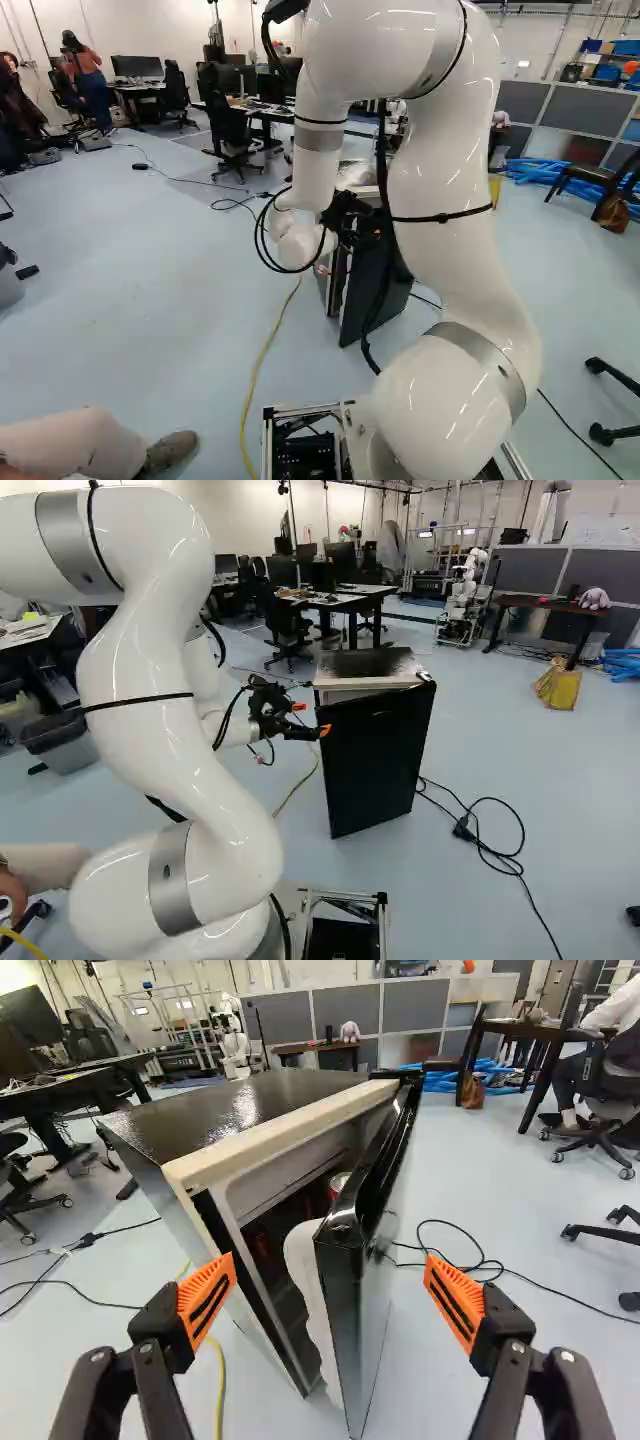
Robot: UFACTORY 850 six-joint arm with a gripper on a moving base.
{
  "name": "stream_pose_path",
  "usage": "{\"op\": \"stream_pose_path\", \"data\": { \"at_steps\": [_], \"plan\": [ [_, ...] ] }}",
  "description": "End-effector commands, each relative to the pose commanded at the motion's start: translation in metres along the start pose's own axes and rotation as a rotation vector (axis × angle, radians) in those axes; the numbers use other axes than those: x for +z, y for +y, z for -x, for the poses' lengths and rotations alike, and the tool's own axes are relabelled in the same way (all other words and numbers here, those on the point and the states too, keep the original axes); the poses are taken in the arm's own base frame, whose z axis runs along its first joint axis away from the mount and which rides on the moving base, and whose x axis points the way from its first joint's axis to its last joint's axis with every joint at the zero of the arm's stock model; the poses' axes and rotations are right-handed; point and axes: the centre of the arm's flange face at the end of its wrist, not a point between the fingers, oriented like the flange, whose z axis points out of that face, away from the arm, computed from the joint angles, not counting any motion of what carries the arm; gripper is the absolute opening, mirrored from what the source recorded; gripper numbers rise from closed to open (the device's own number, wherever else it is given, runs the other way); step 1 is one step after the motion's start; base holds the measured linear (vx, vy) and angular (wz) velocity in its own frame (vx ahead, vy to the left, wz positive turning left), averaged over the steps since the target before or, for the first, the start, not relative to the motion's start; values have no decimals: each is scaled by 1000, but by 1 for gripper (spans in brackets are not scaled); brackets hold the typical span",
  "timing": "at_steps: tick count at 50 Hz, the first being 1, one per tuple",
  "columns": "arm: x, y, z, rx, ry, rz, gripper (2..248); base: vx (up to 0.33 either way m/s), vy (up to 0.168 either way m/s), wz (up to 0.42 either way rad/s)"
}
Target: Grab a drink from the fridge
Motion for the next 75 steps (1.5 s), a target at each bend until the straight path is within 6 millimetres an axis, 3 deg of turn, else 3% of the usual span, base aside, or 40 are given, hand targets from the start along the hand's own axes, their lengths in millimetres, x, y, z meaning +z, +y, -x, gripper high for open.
{"op": "stream_pose_path", "data": {
  "at_steps": [29,75],
  "plan": [
    [15,-15,-2,34,10,33,247,0,0,0],
    [31,-1,-7,79,15,152,247,0,0,0]
  ]
}}
